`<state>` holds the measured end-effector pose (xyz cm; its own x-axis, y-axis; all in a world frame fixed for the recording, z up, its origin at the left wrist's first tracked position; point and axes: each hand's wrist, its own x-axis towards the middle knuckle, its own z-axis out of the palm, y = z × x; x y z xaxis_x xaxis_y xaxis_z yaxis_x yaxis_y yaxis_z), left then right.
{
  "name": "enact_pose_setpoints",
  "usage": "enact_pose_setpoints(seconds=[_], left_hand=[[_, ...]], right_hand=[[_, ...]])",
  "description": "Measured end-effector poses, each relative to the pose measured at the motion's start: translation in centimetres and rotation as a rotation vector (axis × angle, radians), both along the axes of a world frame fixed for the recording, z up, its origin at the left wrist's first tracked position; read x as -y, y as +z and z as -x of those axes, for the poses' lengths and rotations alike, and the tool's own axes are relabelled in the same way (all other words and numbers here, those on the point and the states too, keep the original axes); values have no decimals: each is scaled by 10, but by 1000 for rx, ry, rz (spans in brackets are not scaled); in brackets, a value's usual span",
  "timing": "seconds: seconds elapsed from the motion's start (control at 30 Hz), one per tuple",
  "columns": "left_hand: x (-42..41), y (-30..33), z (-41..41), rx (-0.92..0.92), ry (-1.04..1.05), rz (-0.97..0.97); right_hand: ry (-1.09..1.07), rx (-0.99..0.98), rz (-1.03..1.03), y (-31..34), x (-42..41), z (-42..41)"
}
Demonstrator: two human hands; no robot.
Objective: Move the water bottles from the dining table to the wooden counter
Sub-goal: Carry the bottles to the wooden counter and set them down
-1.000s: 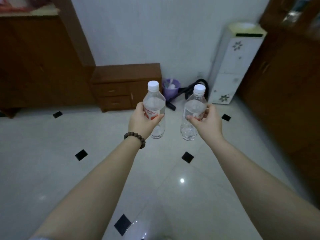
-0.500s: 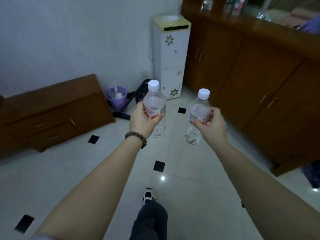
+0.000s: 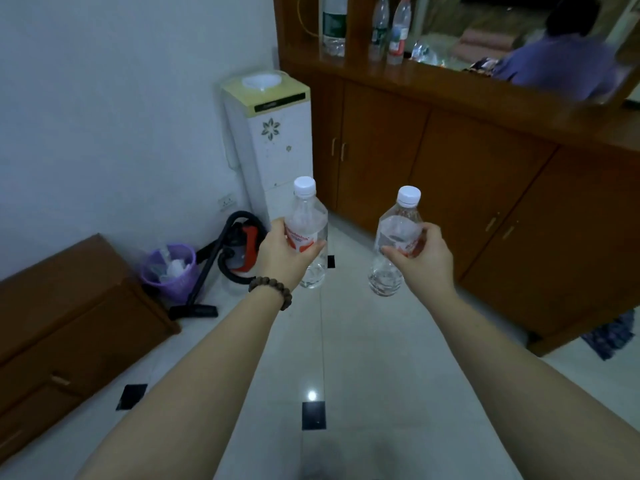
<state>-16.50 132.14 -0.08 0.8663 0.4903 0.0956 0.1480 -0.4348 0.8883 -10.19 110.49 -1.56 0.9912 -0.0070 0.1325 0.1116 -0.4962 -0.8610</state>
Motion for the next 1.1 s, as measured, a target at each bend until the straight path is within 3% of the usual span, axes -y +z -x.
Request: enact_pose_setpoints(seconds=[0.33, 0.6, 1.1], left_hand=[[-43, -9, -152, 14, -88, -38], [-64, -12, -322, 7, -140, -55], [-99, 39, -584, 115, -157, -88]], right_hand=[[-65, 7, 21, -6, -33, -131], [-105, -16, 15, -17, -58, -286], [-149, 71, 5, 49, -99, -529]])
